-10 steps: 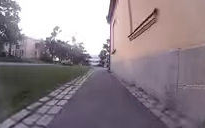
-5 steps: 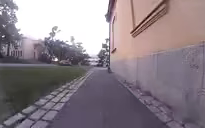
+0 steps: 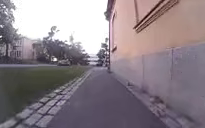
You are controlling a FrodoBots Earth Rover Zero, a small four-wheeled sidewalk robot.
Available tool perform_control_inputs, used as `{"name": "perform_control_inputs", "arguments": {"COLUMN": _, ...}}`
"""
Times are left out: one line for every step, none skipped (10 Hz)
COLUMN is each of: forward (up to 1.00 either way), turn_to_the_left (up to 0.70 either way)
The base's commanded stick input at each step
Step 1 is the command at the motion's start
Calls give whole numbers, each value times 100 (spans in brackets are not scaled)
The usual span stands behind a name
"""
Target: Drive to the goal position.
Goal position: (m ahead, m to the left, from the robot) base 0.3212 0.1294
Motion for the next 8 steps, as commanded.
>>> {"name": "perform_control_inputs", "arguments": {"forward": 85, "turn_to_the_left": 0}}
{"name": "perform_control_inputs", "arguments": {"forward": 85, "turn_to_the_left": 0}}
{"name": "perform_control_inputs", "arguments": {"forward": 85, "turn_to_the_left": 0}}
{"name": "perform_control_inputs", "arguments": {"forward": 85, "turn_to_the_left": 0}}
{"name": "perform_control_inputs", "arguments": {"forward": 85, "turn_to_the_left": 0}}
{"name": "perform_control_inputs", "arguments": {"forward": 85, "turn_to_the_left": 0}}
{"name": "perform_control_inputs", "arguments": {"forward": 85, "turn_to_the_left": 19}}
{"name": "perform_control_inputs", "arguments": {"forward": 85, "turn_to_the_left": 27}}
